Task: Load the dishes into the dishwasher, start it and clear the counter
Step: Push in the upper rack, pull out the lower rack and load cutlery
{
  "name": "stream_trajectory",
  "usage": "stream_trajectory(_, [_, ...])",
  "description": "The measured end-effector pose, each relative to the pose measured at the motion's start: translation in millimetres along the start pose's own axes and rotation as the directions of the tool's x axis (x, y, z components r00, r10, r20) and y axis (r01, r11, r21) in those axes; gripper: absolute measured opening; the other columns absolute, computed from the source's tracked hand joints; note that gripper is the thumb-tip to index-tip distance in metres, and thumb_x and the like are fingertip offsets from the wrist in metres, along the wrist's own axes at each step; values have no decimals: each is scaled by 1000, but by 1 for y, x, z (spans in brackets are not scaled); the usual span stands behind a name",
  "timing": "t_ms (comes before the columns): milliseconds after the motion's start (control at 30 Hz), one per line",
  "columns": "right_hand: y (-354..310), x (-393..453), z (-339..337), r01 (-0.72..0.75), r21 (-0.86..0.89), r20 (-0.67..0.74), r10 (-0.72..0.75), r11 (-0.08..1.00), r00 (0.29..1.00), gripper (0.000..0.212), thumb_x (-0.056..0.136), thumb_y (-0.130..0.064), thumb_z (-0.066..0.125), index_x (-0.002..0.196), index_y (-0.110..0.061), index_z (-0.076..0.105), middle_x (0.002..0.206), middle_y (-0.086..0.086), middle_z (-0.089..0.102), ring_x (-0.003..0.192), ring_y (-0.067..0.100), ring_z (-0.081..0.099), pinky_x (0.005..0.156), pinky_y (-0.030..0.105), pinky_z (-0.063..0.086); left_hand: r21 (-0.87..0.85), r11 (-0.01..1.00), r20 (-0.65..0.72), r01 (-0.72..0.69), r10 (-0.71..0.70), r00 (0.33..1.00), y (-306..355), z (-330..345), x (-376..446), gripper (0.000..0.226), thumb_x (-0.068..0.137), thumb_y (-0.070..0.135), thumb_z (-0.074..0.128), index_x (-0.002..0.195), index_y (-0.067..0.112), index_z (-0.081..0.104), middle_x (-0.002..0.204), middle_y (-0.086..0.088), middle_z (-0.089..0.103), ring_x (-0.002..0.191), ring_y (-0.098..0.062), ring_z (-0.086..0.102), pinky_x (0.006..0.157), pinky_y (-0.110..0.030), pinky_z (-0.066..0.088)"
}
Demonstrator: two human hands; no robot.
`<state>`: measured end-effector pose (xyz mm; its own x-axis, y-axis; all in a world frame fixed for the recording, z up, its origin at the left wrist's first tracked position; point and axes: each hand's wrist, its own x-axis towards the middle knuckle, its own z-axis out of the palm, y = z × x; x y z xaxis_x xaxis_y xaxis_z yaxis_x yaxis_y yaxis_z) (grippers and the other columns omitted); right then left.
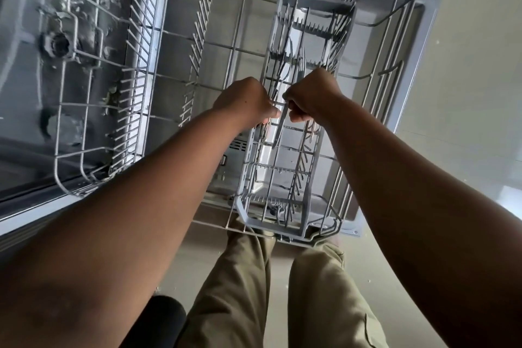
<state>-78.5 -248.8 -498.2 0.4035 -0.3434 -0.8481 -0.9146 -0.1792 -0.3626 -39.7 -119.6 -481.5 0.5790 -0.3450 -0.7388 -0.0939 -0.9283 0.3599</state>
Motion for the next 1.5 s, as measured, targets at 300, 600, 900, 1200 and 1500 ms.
stream_trajectory(300, [1, 0, 0, 25, 204, -35, -18, 979, 999, 26, 79, -16, 80, 71, 1, 62, 58, 11, 63, 49, 25, 64, 58, 39, 60, -32, 999, -45, -39, 38, 998, -4, 7, -3, 22, 79, 35, 77, 72, 15, 69, 67, 1, 65, 70, -18, 63, 64, -28, 44])
stream_trajectory(600, [0, 1, -1, 1, 193, 0, -1, 981, 1000, 23, 81, -13, 78, 74, 2, 63, 47, 4, 62, 40, 19, 58, 57, 36, 59, -171, 978, -144, -123, 99, 985, -20, 17, -10, 21, 80, 35, 76, 86, 15, 76, 59, 14, 59, 61, -6, 59, 62, -23, 41])
stream_trajectory(900, [4, -5, 1, 41, 184, -78, -27, 982, 997, 33, 76, -18, 83, 89, 7, 65, 73, 16, 71, 48, 24, 64, 59, 46, 61, -181, 976, -131, -125, 102, 986, -20, 18, -12, 30, 83, 40, 71, 81, 10, 74, 54, -1, 58, 51, -15, 52, 63, -31, 44])
stream_trajectory(1200, [31, -33, 10, 284, -236, -303, -348, 929, 887, 28, 94, -35, 58, 101, -10, 67, 94, 9, 71, 87, 22, 67, 82, 25, 50, -77, 974, -522, -214, 144, 841, -27, 28, -35, 33, 93, 38, 58, 102, 8, 69, 97, -9, 66, 92, -28, 60, 77, -37, 50])
stream_trajectory(1500, [67, -101, 41, 367, -794, 72, -525, 484, 848, 92, 93, -63, 35, 152, -13, -15, 162, 12, -9, 148, 34, -8, 119, 48, -3, 253, 967, -401, 36, 71, 913, -66, 54, -104, 79, 91, 71, 18, 156, 27, 8, 163, -9, -6, 149, -33, -5, 118, -49, 2])
